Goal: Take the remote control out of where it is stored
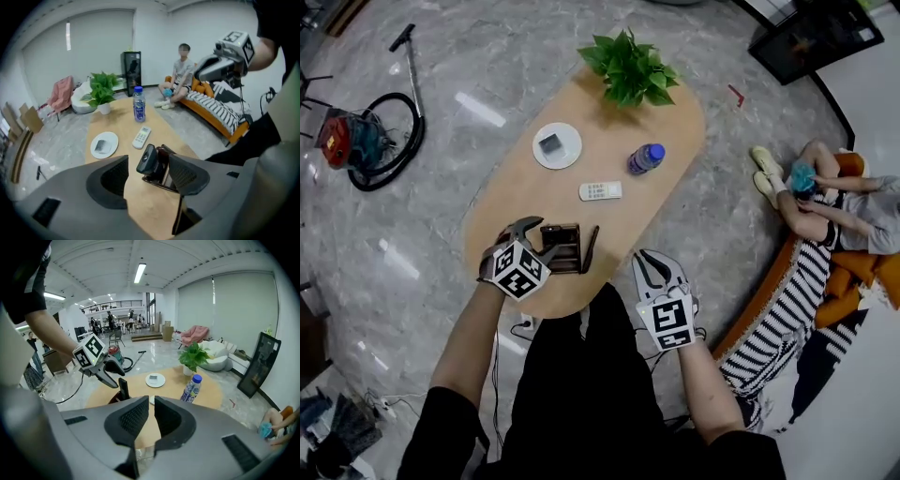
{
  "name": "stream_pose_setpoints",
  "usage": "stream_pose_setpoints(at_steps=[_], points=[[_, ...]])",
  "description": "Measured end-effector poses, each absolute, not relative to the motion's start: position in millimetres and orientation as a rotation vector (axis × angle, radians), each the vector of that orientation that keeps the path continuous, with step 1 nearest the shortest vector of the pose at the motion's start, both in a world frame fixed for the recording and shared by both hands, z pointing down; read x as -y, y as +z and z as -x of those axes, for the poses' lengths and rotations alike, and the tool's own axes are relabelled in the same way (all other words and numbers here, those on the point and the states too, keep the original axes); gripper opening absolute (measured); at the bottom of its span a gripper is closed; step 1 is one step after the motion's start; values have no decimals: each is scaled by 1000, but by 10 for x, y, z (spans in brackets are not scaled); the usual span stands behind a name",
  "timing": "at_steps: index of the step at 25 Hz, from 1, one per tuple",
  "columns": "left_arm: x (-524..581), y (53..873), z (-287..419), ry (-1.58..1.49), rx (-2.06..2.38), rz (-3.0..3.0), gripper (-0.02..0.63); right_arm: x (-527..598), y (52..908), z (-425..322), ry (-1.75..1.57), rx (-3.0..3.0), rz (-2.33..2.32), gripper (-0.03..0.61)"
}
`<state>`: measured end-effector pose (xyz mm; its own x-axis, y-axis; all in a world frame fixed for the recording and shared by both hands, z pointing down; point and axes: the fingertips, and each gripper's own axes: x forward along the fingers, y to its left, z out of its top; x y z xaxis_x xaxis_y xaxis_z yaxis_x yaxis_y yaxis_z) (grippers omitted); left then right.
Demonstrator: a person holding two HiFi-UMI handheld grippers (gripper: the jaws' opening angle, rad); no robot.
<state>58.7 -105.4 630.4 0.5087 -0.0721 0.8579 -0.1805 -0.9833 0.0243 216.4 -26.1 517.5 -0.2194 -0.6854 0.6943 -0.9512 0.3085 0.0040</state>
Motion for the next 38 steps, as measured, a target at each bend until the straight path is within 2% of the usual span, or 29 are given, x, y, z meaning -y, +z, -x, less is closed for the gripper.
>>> stream_pose_setpoints(at_steps=[4, 15, 17, 18, 23, 38], points=[[1046, 6495, -666, 1660, 84, -2654, 252, 135, 5297, -2220, 615, 1972, -1429, 41], [1005, 6781, -748, 1821, -45, -2541, 249, 42, 5443, -2445, 658, 1944, -1422, 41], [999, 6774, -752, 1844, -50, -2554, 200, 47, 5448, -2449, 662, 1939, -1424, 41], [997, 6771, -747, 1858, -54, -2560, 146, 52, 5447, -2443, 661, 1937, -1426, 41], [936, 6754, -701, 1917, -99, -2573, 129, 68, 5431, -2361, 646, 1942, -1408, 41], [945, 5759, -522, 1473, 128, -2730, 114, 241, 5110, -1875, 510, 1998, -1344, 41]])
